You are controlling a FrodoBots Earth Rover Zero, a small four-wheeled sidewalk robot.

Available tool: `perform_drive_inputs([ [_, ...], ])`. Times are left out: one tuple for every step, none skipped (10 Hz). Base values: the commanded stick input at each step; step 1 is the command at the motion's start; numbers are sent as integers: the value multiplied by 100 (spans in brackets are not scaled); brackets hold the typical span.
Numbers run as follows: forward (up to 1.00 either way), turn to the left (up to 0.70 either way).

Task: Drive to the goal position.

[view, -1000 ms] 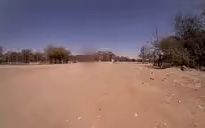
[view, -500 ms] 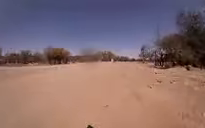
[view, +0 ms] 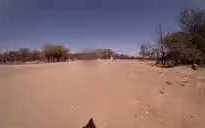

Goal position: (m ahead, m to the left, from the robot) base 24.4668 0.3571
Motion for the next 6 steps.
perform_drive_inputs([
  [100,0],
  [100,0],
  [100,0],
  [100,0],
  [100,0],
  [100,0],
])
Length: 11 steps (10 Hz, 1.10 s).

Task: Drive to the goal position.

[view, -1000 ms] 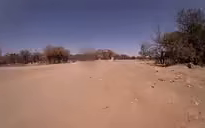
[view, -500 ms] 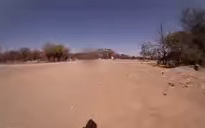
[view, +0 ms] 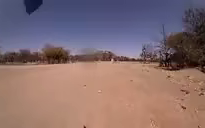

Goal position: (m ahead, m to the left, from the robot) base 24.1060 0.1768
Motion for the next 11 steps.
perform_drive_inputs([
  [100,0],
  [100,0],
  [100,0],
  [100,0],
  [100,0],
  [100,0],
  [100,0],
  [100,0],
  [100,0],
  [100,0],
  [100,0],
])
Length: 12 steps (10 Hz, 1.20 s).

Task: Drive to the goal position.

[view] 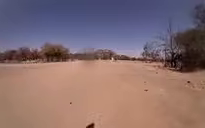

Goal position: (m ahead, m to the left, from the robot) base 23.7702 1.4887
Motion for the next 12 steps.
perform_drive_inputs([
  [100,-27],
  [100,-27],
  [100,-27],
  [100,0],
  [100,0],
  [100,0],
  [100,0],
  [100,0],
  [100,0],
  [100,0],
  [100,0],
  [100,0],
])
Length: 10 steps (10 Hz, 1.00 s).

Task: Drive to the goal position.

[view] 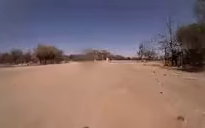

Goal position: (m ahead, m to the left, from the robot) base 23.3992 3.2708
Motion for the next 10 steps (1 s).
perform_drive_inputs([
  [100,0],
  [100,0],
  [100,0],
  [100,0],
  [100,0],
  [100,0],
  [100,0],
  [100,0],
  [100,0],
  [100,0],
])
